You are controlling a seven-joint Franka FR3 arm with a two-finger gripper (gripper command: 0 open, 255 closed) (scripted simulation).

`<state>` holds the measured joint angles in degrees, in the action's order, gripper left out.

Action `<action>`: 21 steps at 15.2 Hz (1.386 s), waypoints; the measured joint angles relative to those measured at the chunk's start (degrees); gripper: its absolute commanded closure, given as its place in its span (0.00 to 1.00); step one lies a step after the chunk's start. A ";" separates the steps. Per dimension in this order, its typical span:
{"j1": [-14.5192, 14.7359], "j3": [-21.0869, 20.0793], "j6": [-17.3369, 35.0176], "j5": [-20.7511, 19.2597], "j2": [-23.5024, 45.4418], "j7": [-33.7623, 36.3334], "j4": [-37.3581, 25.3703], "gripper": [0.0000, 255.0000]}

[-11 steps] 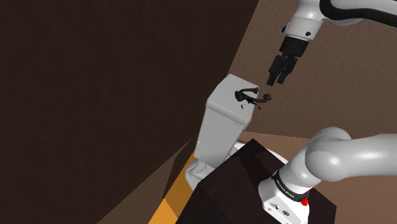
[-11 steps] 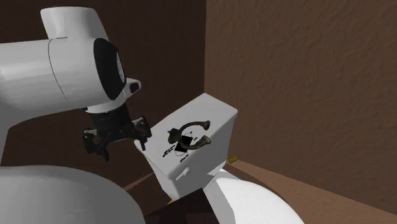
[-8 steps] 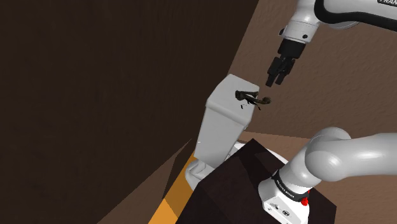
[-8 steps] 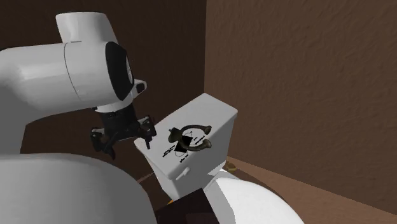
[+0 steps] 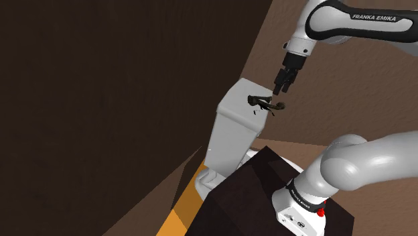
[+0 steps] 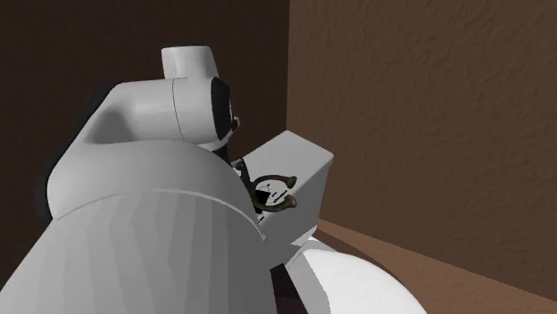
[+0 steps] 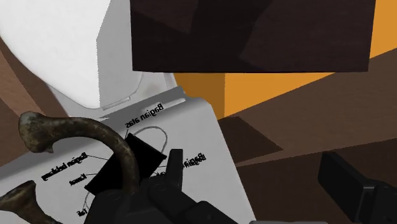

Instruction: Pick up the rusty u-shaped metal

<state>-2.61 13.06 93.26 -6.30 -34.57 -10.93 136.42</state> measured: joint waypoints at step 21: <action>-0.88 11.34 18.99 -0.52 23.17 -15.59 -2.41 1.00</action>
<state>-3.49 24.40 112.26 -6.82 -11.40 -26.52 134.02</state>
